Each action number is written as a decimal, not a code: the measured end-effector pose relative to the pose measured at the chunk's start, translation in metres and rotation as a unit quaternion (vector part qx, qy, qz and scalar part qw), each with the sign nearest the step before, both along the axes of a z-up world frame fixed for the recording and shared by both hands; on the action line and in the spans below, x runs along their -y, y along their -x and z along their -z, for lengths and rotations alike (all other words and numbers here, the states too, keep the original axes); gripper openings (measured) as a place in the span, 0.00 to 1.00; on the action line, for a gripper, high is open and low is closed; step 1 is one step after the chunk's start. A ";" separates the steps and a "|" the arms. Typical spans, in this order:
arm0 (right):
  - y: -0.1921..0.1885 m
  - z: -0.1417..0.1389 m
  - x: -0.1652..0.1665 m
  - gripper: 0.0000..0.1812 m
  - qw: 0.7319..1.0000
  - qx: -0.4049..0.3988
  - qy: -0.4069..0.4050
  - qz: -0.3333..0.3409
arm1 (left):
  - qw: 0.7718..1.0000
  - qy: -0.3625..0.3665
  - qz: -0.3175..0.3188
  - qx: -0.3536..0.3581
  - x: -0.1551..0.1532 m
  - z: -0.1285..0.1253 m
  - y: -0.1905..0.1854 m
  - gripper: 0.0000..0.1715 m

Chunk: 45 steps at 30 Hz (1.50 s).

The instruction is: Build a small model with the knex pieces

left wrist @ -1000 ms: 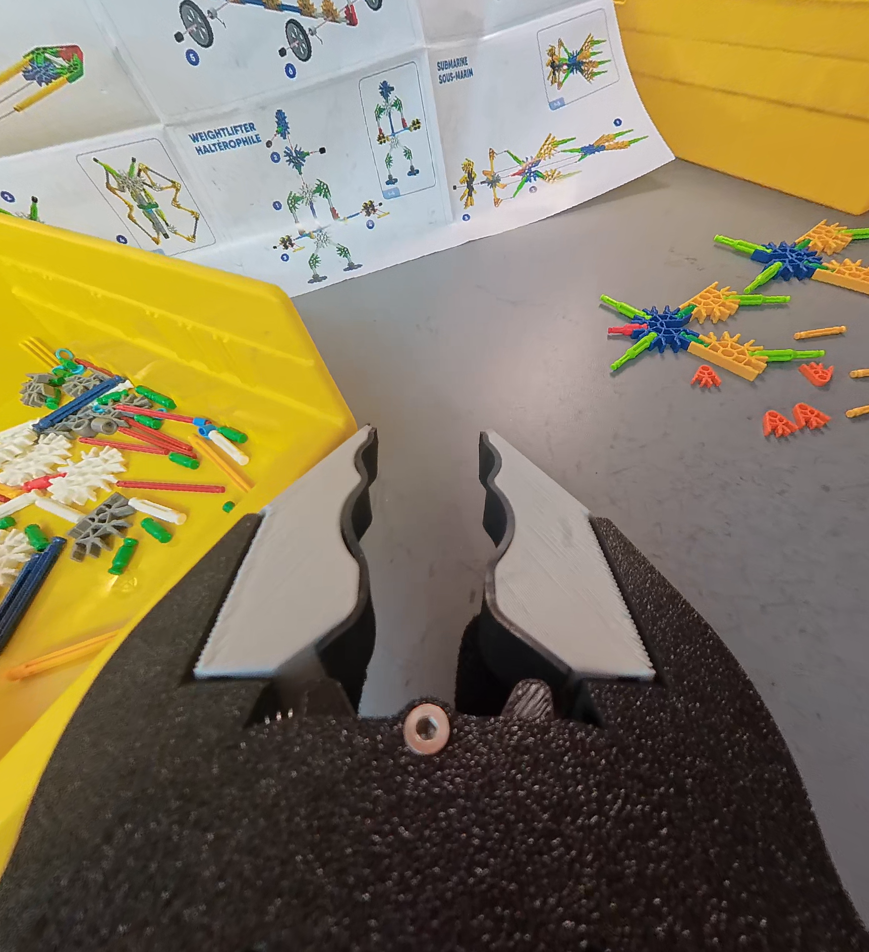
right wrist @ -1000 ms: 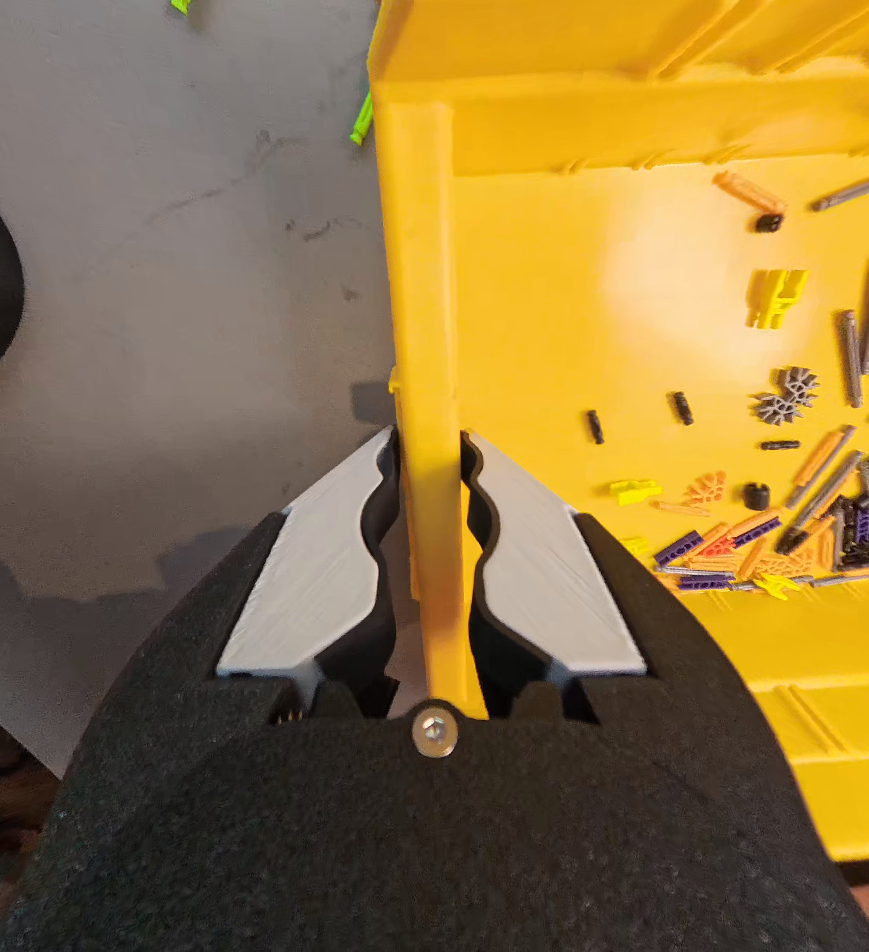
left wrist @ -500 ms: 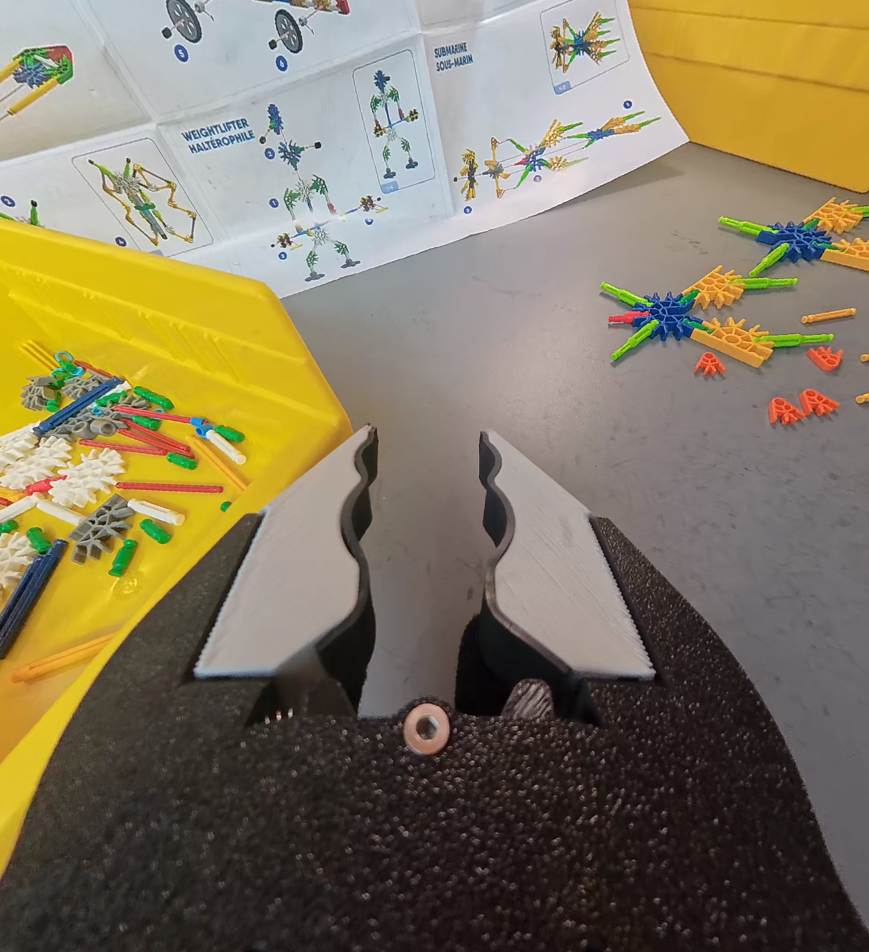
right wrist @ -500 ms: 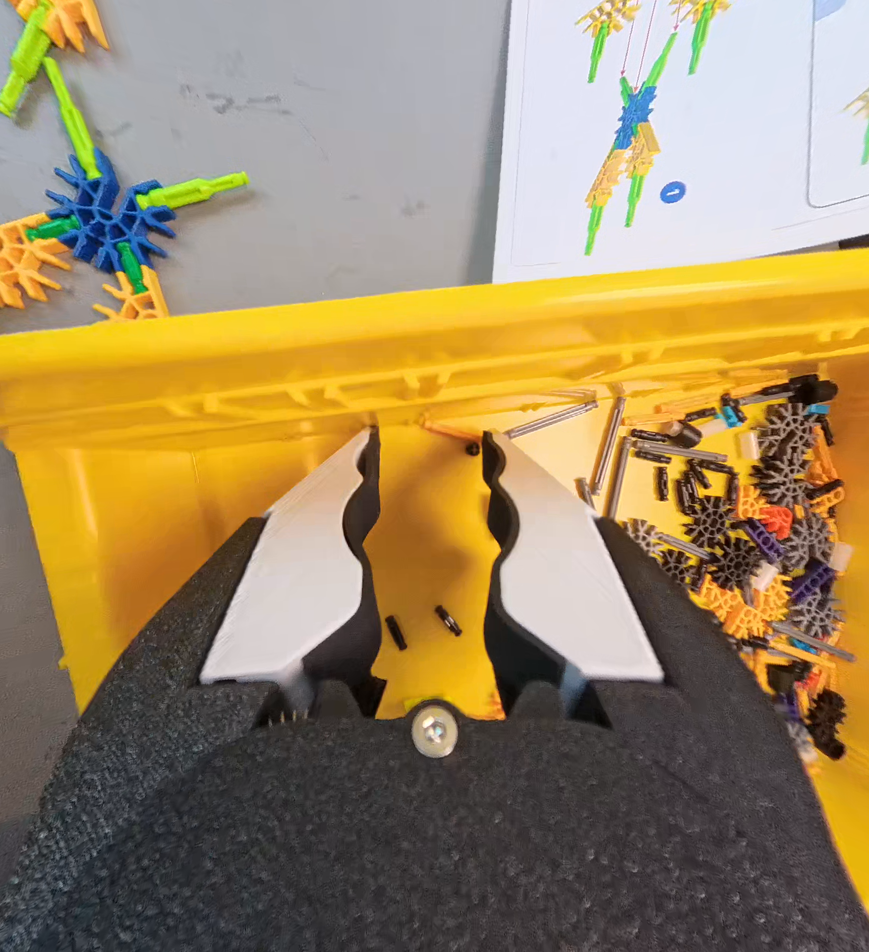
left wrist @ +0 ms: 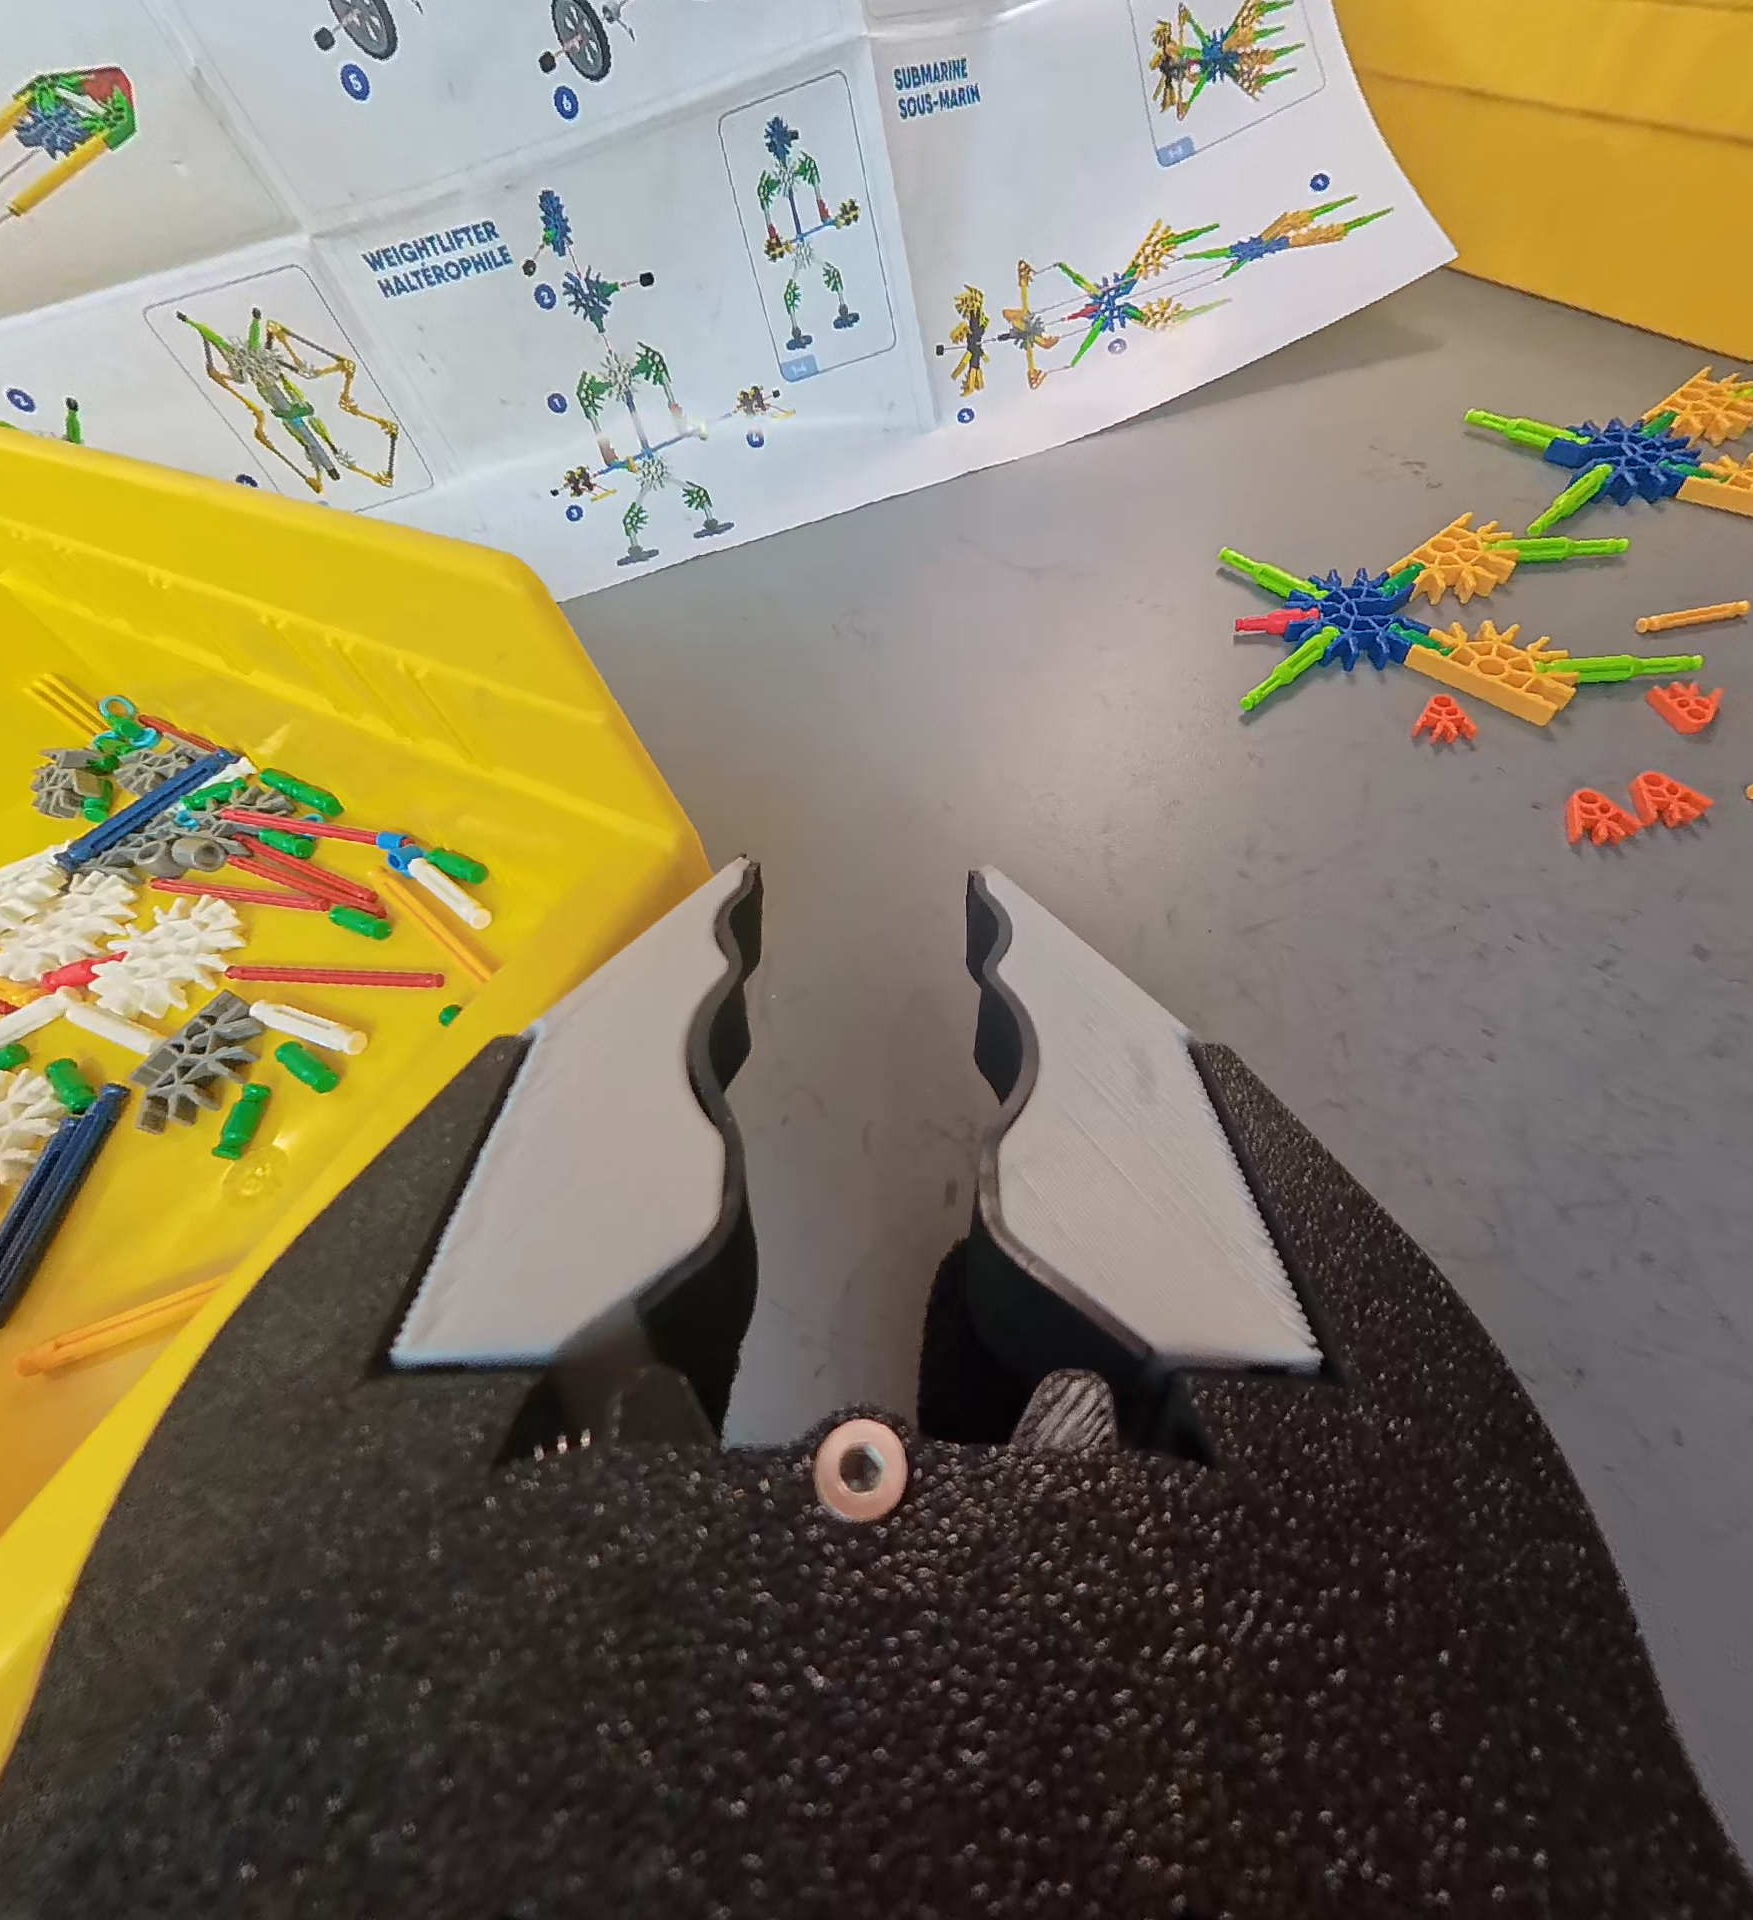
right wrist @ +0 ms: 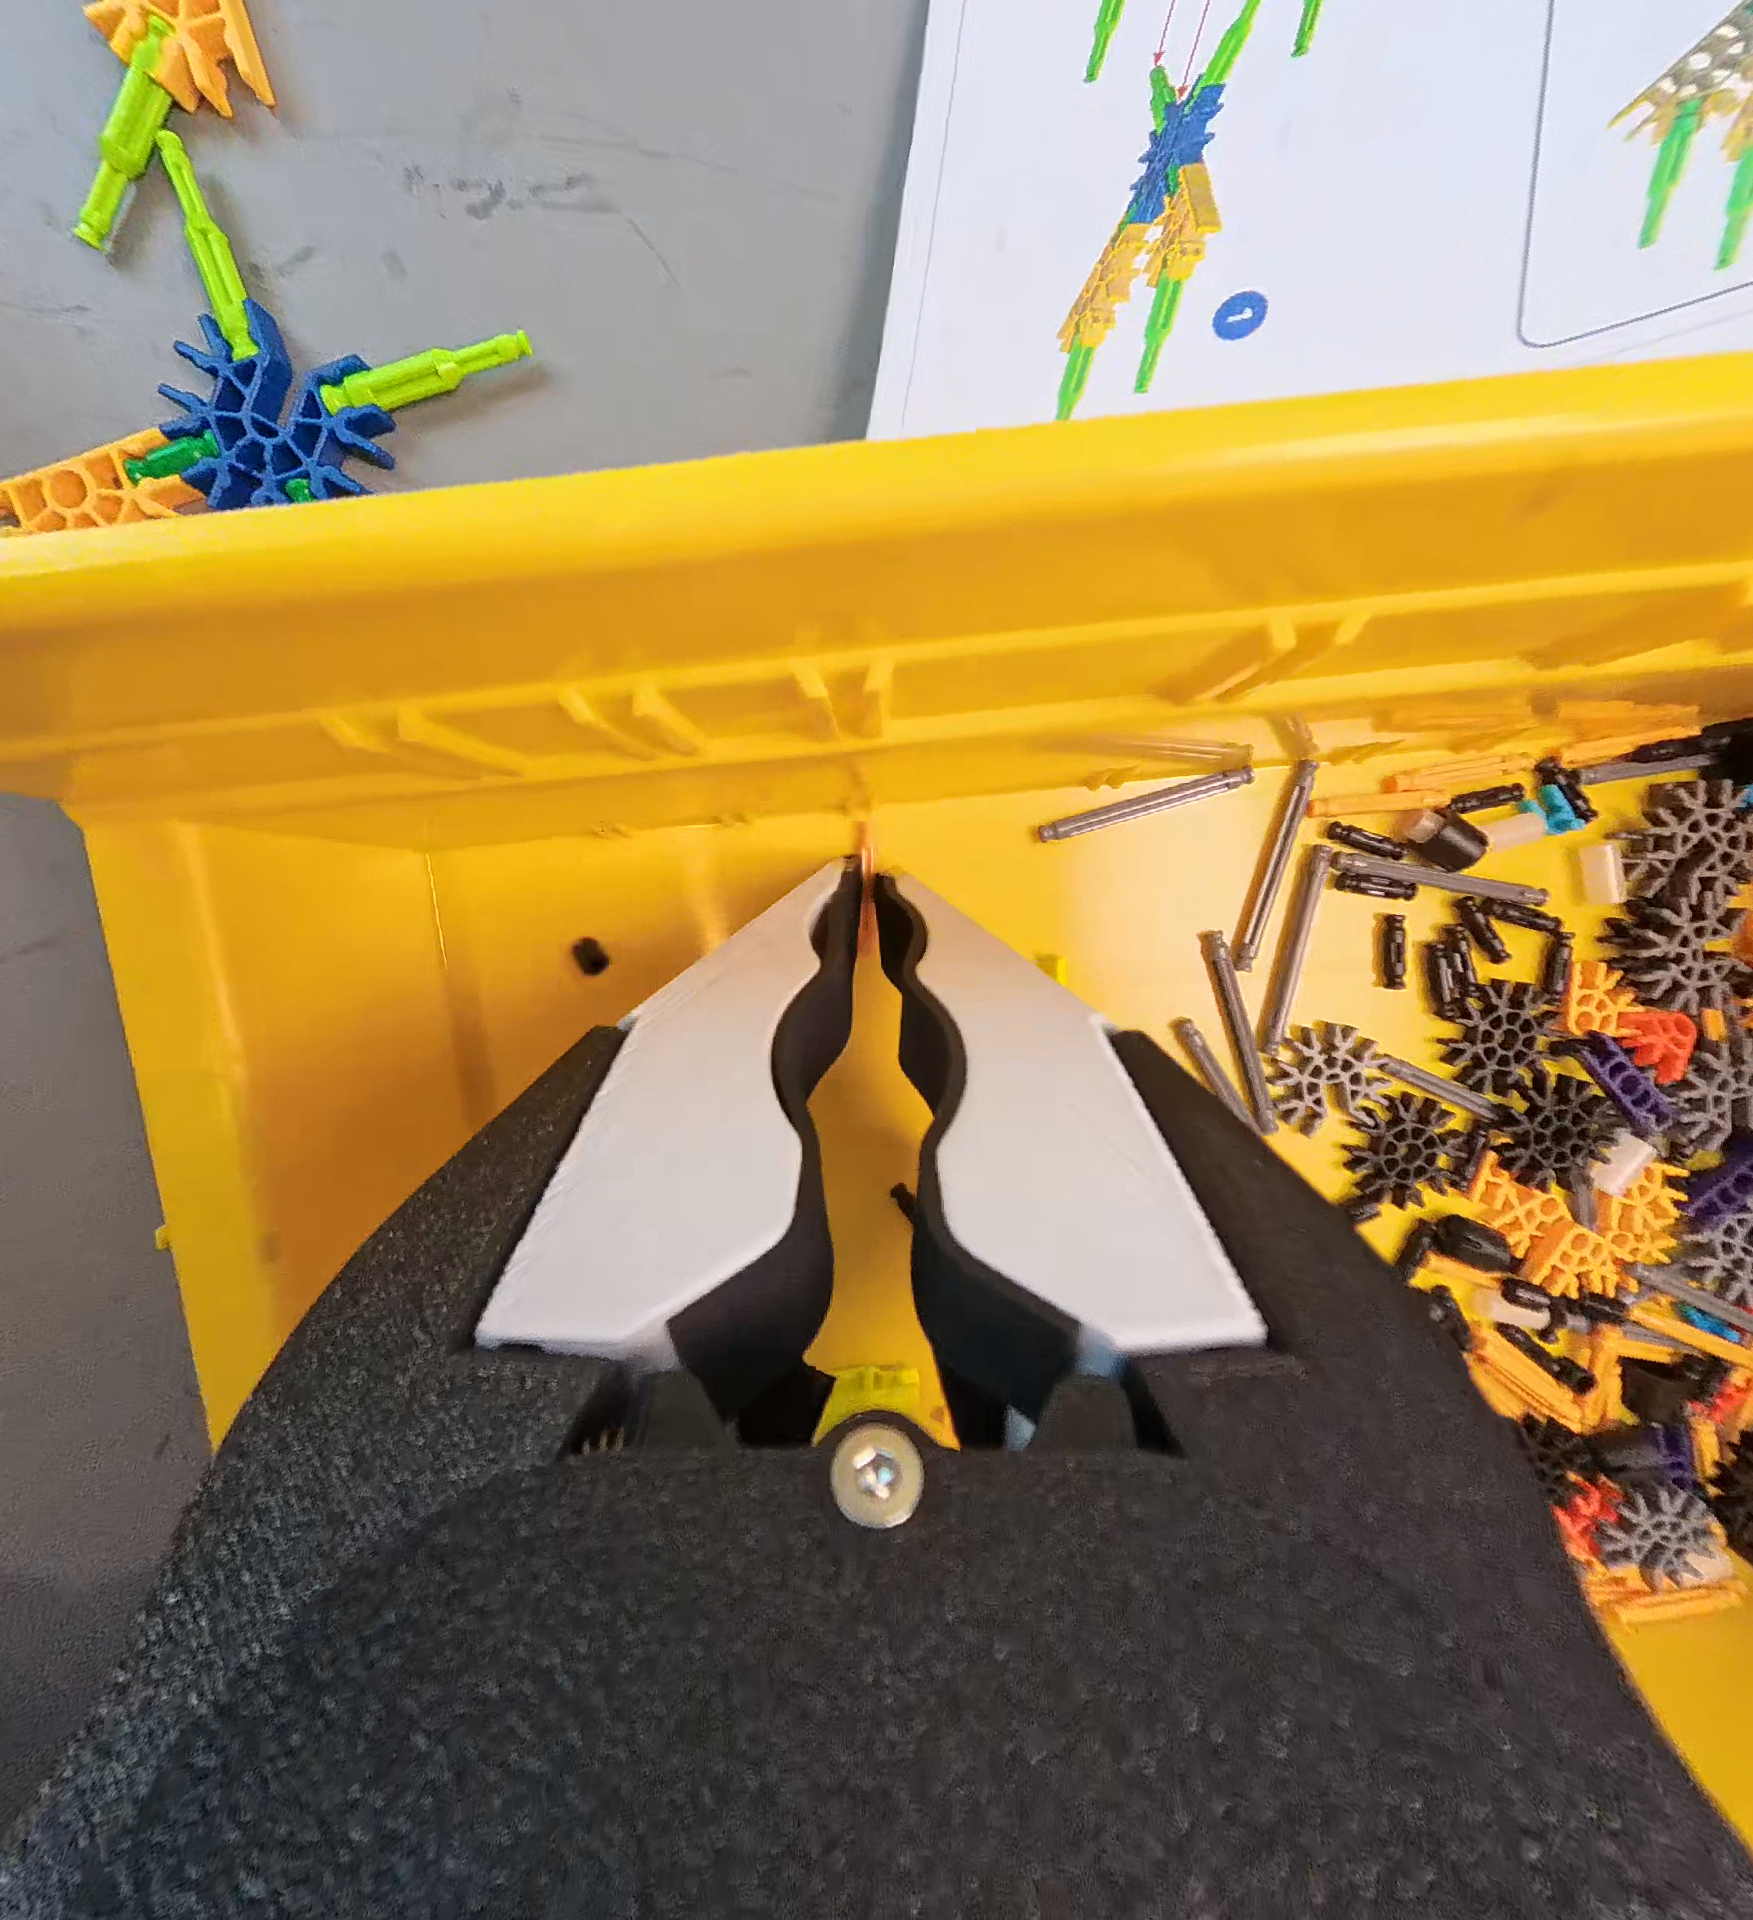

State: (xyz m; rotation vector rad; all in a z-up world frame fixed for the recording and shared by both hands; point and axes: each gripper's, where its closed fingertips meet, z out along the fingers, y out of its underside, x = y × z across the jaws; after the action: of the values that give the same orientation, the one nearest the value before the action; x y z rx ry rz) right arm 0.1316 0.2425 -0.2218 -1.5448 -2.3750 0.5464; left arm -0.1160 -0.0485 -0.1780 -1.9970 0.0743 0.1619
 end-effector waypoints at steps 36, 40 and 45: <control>0.087 -0.011 0.294 0.00 0.991 -0.117 0.059 -0.008 | 0.983 -0.005 0.185 0.023 0.013 -0.011 -0.063 0.24; 0.107 0.000 0.309 0.00 0.993 -0.097 0.040 -0.046 | 0.978 0.014 0.206 0.025 0.018 -0.006 -0.078 0.24; 0.105 -0.027 0.293 0.09 0.986 -0.149 0.062 -0.043 | 0.974 0.039 0.222 -0.001 0.020 0.005 -0.088 0.24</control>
State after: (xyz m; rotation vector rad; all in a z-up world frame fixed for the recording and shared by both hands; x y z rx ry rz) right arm 0.0271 -0.0509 -0.1946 -1.3051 -2.2198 0.8930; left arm -0.0284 -0.0687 -0.1829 -2.0058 0.5301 -0.1285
